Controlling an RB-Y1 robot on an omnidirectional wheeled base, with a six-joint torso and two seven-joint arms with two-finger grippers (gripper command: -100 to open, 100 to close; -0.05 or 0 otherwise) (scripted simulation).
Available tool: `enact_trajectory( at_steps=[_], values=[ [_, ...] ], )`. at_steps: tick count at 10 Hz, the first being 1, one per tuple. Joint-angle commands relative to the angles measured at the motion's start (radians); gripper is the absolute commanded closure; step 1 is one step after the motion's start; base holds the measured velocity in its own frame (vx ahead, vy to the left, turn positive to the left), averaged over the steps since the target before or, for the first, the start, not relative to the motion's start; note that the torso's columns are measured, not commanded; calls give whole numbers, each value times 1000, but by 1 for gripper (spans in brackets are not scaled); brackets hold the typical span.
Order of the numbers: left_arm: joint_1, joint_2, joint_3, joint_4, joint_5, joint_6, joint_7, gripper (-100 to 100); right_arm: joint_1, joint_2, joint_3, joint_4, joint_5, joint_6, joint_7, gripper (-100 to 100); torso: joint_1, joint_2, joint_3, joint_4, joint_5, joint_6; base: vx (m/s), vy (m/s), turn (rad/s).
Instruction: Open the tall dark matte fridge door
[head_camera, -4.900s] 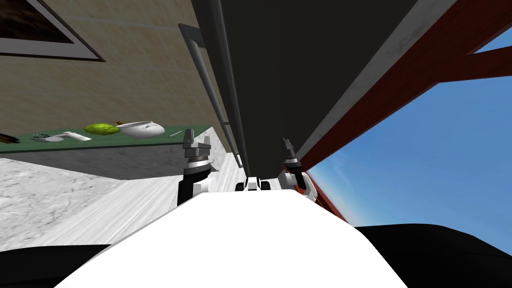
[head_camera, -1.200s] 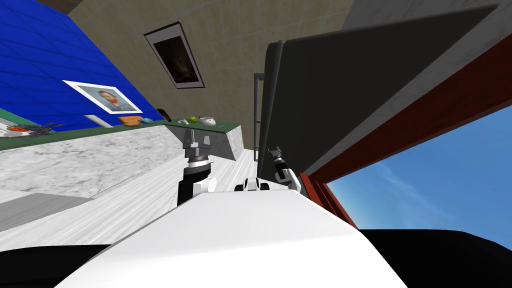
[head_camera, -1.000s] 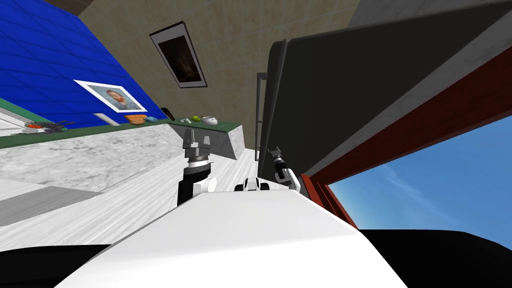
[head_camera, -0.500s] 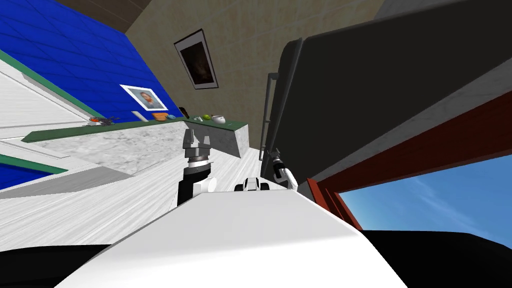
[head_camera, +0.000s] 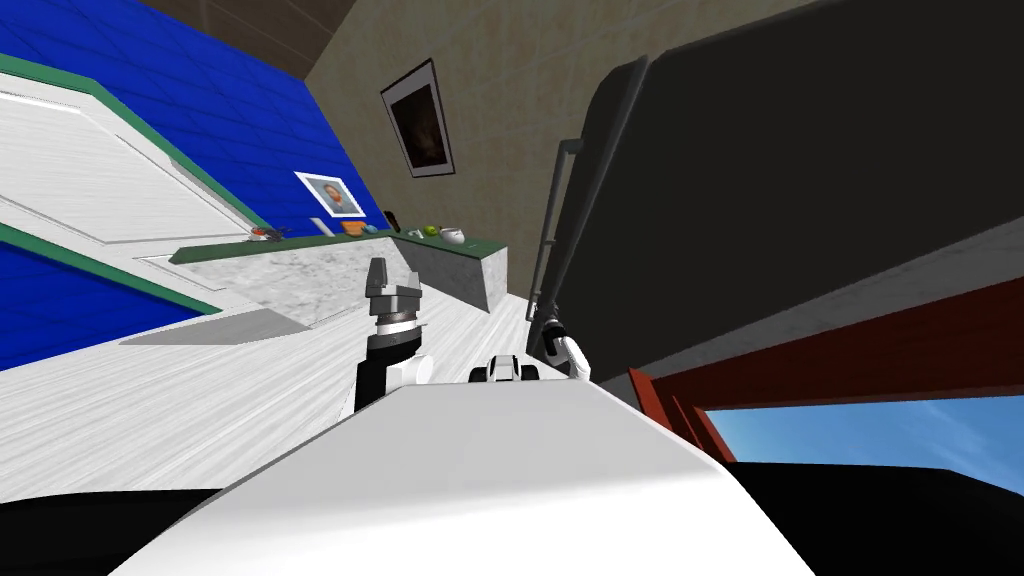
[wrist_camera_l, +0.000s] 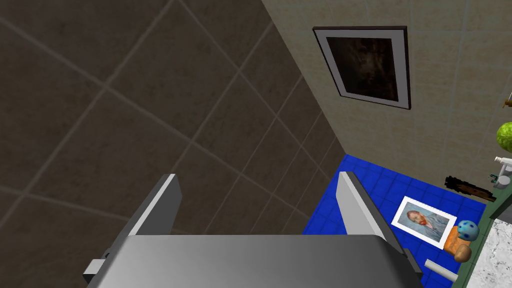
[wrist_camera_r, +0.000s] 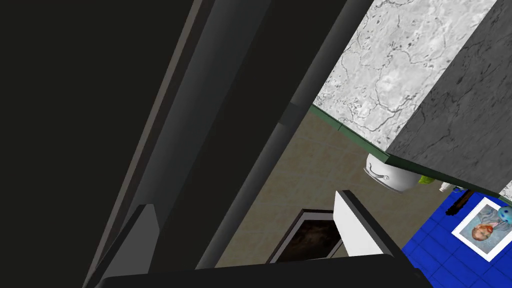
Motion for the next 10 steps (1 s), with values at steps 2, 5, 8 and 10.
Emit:
enact_trajectory(
  at_steps=[2, 5, 8, 10],
  values=[
    [0, 0, 0, 0, 0, 0, 0, 0, -12, -4, 17, 54, 110, 62, 28, -100, -10, 12, 7, 2, 0, 14, 19, 36, 206],
    [0, 0, 0, 0, 0, 0, 0, 0, -17, -9, 20, 75, 158, 111, 41, -100, -12, 25, 14, 7, 0, 16, -6, 10, 113],
    [0, 0, 0, 0, 0, 0, 0, 0, -23, -22, 24, 116, 249, 181, 62, -100, 2, 36, 21, 13, 5, 14, -3, -5, 163],
    [0, 0, 0, 0, 0, 0, 0, 0, -28, -38, 24, 155, 328, 243, 80, -100, 1, 36, 21, 14, 5, 14, -8, 5, 175]
  ],
)
